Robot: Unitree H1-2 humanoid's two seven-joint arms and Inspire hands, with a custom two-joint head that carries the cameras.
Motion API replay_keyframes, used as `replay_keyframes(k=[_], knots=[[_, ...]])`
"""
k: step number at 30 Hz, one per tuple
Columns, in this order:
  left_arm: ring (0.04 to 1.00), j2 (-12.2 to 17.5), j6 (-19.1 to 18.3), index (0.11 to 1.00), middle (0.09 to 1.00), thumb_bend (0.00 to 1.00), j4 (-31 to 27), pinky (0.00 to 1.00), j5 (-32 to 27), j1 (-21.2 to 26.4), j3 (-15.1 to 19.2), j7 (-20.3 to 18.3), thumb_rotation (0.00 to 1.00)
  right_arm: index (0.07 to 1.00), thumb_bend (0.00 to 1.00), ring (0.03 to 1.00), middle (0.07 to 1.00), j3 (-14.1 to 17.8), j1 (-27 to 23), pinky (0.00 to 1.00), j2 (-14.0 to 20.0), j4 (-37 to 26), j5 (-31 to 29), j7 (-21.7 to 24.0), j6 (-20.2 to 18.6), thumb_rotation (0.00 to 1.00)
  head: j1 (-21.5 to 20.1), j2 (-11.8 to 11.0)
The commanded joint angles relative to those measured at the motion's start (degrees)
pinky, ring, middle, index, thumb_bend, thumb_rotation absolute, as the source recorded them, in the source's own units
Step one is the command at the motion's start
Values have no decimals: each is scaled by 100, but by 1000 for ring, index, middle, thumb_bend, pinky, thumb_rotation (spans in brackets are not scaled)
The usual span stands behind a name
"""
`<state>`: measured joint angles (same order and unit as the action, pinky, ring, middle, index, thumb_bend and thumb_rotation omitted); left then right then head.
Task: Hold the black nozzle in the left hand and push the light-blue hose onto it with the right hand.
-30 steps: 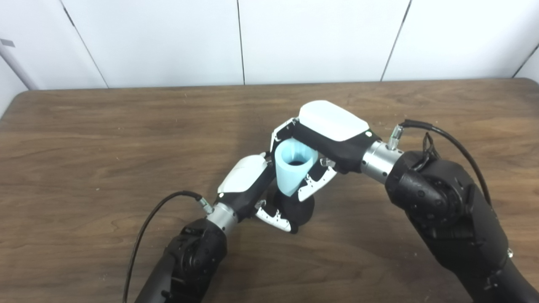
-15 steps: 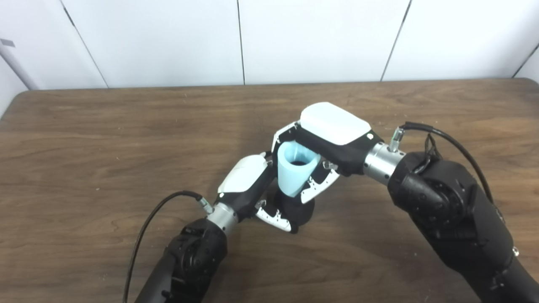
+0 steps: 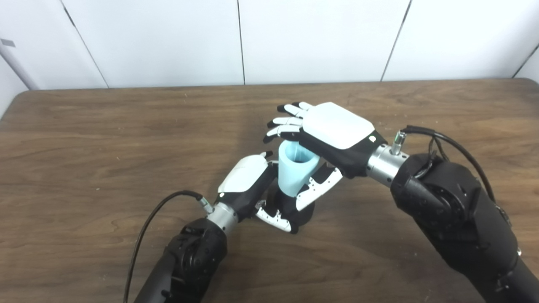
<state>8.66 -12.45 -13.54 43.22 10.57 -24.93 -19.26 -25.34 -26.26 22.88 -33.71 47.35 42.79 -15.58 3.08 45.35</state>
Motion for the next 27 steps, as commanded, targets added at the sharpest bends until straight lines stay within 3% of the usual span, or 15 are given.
replay_keyframes(k=[1, 10, 17, 27], knots=[[788, 72, -63, 474, 490, 521, 123, 1000, 140, 47, -15, -23, 0, 797, 806, 1000, 895, -60, 147, 1000, 115, 58, 18, 314, 59, 745, 10, 7], [793, 118, 67, 509, 449, 521, 117, 1000, 410, 41, -76, 211, 0, 785, 780, 1000, 900, -38, 210, 1000, 100, -72, 137, 375, 67, 767, 9, 12], [780, 99, 73, 527, 437, 517, 126, 1000, 414, 46, -54, 216, 0, 899, 759, 1000, 985, -14, 294, 1000, 96, -401, 379, 451, 186, 781, -13, 21], [752, 66, 60, 471, 500, 522, 141, 1000, 284, 32, 1, 187, 0, 949, 741, 1000, 1000, 518, 85, 1000, 98, -509, 173, 284, 360, 816, -1, 9]])
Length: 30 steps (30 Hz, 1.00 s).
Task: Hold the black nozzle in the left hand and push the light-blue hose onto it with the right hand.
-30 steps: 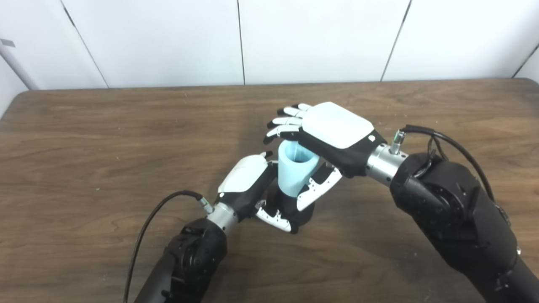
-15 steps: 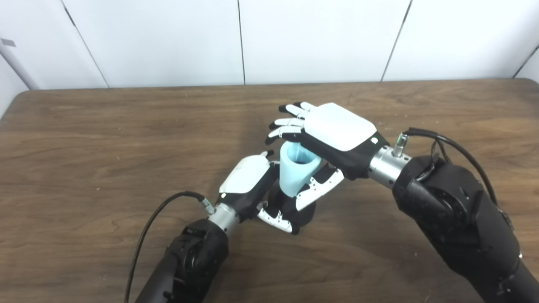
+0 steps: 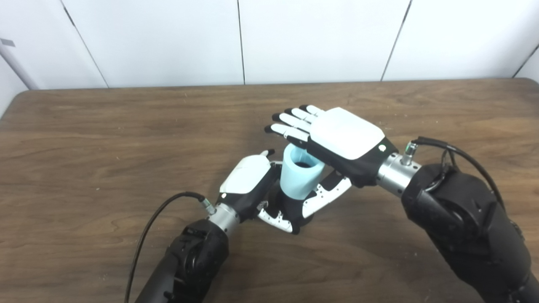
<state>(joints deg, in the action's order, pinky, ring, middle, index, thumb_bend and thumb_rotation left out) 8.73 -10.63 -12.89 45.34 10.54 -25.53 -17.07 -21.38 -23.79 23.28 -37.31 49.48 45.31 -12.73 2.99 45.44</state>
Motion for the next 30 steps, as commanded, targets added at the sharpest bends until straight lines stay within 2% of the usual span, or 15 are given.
replay_keyframes(k=[1, 6, 8, 13, 22, 24, 26, 30], knots=[[752, 55, -127, 466, 504, 522, 65, 1000, 67, 31, 67, -45, 0, 945, 740, 1000, 1000, 189, -188, 1000, 29, -171, -54, 6, 73, 812, 6, -3], [762, 42, -139, 486, 486, 522, 39, 1000, 77, 15, 70, -76, 0, 932, 733, 1000, 996, 396, -245, 1000, -97, -265, -63, -38, 64, 800, 16, 0], [762, 27, -160, 497, 476, 522, 58, 1000, 54, 27, 76, -97, 0, 931, 730, 1000, 993, 578, -264, 1000, -188, -360, -104, -222, 70, 812, 15, 5], [753, 11, -158, 486, 487, 523, 73, 1000, 7, 15, 93, -119, 0, 923, 725, 1000, 982, 826, -360, 1000, -290, -538, -158, -259, 146, 829, 9, 31], [730, -8, -179, 476, 496, 522, 92, 1000, 17, 32, 81, -164, 0, 922, 724, 994, 976, 979, -397, 1000, -244, -798, -396, -273, 443, 833, 47, 46], [729, -4, -203, 489, 484, 522, 61, 1000, 36, 42, 80, -192, 0, 925, 721, 994, 984, 952, -284, 1000, -215, -894, -446, -206, 511, 836, 47, 46], [737, 3, -225, 477, 495, 522, 45, 1000, 48, 66, 87, -222, 0, 928, 715, 997, 986, 908, -231, 1000, -115, -1070, -528, 158, 381, 835, 67, 68], [741, 1, -263, 466, 505, 521, 41, 1000, 90, 93, 83, -237, 0, 936, 713, 1000, 988, 937, -147, 1000, -14, -1275, -682, 590, 198, 831, 90, 103]])
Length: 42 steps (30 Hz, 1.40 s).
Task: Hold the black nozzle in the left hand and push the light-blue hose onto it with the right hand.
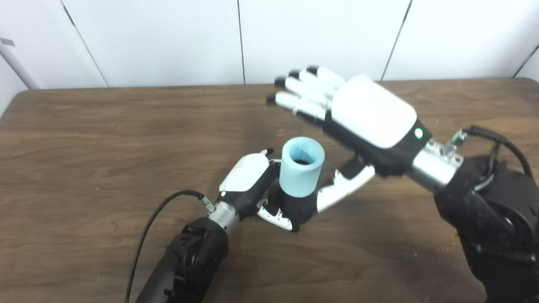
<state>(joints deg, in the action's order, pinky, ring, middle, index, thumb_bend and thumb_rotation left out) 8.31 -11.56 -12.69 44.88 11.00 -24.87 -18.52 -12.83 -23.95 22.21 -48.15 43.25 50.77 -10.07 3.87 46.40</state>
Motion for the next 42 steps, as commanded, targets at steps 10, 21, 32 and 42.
replay_keyframes(k=[10, 21, 32, 42], knots=[[748, -7, -177, 470, 502, 522, 1, 1000, 71, -17, 38, -31, 0, 995, 718, 1000, 1000, 15, 321, 1000, 297, -255, -318, 68, 361, 911, -4, 47], [664, 28, -213, 507, 461, 521, -33, 1000, 124, 1, 8, -91, 0, 1000, 736, 1000, 1000, -14, 420, 1000, 155, 131, -117, -155, 850, 930, 58, -2], [728, 84, -78, 470, 502, 521, 42, 1000, 104, 1, -11, -40, 0, 987, 738, 1000, 1000, 204, 349, 1000, 64, 193, -120, -231, 792, 928, 23, -42], [724, 195, -46, 444, 510, 522, 79, 1000, 211, 63, -68, -80, 0, 975, 715, 1000, 1000, 281, 474, 1000, 23, 111, -78, -330, 824, 922, 22, -33]])
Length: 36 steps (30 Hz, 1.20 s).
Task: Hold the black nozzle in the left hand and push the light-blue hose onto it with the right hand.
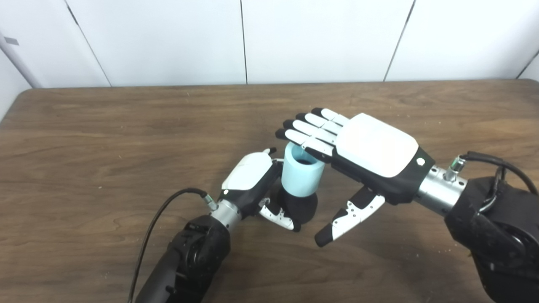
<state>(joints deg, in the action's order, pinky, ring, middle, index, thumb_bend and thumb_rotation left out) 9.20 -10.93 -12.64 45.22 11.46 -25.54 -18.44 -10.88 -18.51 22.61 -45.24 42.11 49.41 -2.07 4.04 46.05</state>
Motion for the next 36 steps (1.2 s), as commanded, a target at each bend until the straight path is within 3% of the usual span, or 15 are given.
replay_keyframes(k=[1, 36], knots=[[723, 100, -131, 450, 515, 520, 51, 1000, 173, 12, 2, -98, 0, 973, 712, 1000, 1000, 85, -52, 1000, -19, -191, 36, -197, 29, 922, 4, 2], [716, -6, -306, 485, 490, 522, -28, 1000, 57, -18, 129, -90, 0, 972, 715, 1000, 1000, -62, 323, 1000, -61, -17, 78, -157, 92, 935, -35, 28]])
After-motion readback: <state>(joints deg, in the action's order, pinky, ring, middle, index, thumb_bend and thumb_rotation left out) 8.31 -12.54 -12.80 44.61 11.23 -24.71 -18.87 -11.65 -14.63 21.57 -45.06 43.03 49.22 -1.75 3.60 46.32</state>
